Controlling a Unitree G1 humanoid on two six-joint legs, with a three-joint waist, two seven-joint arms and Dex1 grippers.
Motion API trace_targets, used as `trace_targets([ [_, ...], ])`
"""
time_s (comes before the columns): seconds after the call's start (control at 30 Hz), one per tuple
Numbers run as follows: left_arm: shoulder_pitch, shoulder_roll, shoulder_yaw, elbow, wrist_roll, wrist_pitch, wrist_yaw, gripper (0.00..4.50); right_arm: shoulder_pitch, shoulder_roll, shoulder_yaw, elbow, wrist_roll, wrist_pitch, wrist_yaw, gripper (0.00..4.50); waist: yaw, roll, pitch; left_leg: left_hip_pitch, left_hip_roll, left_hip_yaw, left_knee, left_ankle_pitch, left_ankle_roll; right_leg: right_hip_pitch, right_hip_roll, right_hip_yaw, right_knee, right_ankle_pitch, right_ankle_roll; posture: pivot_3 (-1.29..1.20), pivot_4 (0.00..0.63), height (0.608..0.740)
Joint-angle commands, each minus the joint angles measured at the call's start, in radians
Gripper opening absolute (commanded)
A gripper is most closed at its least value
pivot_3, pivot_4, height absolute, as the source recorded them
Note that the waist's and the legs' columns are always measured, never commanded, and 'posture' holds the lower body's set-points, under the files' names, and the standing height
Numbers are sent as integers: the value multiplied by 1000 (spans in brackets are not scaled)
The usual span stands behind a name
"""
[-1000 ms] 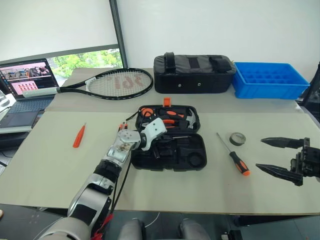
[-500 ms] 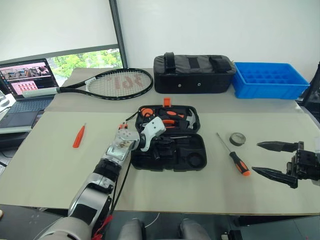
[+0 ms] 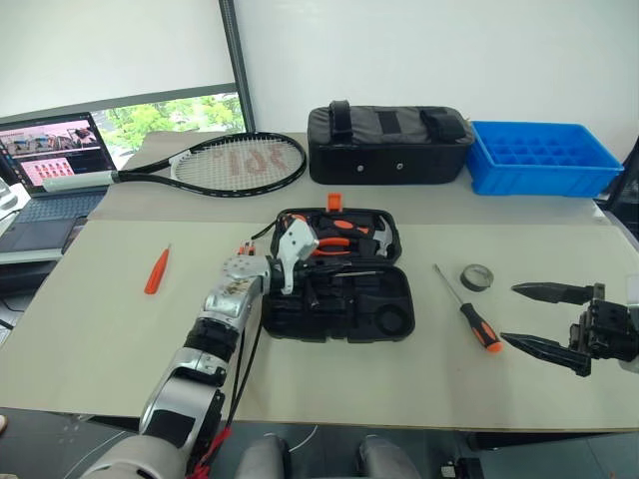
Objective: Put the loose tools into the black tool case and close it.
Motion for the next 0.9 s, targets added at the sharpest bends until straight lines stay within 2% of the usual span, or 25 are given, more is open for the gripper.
trace_targets([
  [0.03,-26,15,-5,33,34,-42,20,33,0,0,-12,-36,18,-5,-9,4500,1,0,0,0,0,0,0,0,0,0,0,0,0,0,0,0,150,708],
  [0.53,-28,35,-176,193,244,-113,44,33,25,-9,-33,-73,27,18,-29,4500,3,0,0,2,-2,-4,1,0,0,5,0,0,0,-3,5,0,150,708],
  [0.73,-42,10,-109,173,177,-120,58,33,40,-10,-32,-77,-8,13,-69,4500,4,0,0,3,-3,-5,2,1,1,8,0,0,0,-4,6,0,150,708],
  [0.9,-48,44,-22,48,72,-93,2,33,73,-31,36,-73,-165,74,-237,4500,2,0,0,0,-3,-6,3,1,2,5,0,-1,0,-3,6,0,150,708],
])
